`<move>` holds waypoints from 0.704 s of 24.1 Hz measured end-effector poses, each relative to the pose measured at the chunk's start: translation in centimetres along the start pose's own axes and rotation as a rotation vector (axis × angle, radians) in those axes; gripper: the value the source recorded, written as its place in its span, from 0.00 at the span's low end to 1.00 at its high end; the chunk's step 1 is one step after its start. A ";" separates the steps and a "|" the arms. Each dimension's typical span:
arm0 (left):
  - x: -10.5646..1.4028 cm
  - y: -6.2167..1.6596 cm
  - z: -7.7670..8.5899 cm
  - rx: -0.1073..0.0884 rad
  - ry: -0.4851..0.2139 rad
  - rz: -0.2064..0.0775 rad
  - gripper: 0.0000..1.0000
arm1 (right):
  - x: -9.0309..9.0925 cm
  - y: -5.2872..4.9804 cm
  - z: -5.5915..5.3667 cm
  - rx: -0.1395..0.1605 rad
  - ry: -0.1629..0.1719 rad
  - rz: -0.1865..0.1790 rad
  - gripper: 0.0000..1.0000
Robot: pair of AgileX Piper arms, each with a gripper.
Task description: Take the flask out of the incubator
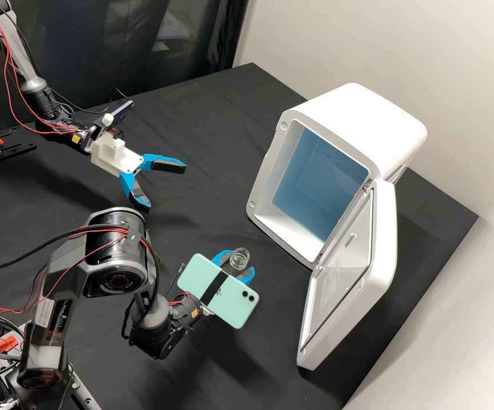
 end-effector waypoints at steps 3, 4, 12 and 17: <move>0.0 -0.02 0.0 0.000 0.000 0.000 1.00 | 0.1 -0.2 -0.1 -0.012 0.011 -0.001 0.00; 0.0 -0.04 0.0 0.000 0.000 -0.001 1.00 | 0.2 -0.2 -0.1 -0.011 0.011 -0.002 0.00; -0.2 -0.24 0.4 -0.008 -0.012 -0.009 1.00 | 0.3 -0.3 0.0 -0.005 0.012 0.006 0.00; 0.1 -1.73 2.4 0.029 -0.076 -0.056 1.00 | 0.3 -0.3 0.0 -0.005 0.012 0.006 0.00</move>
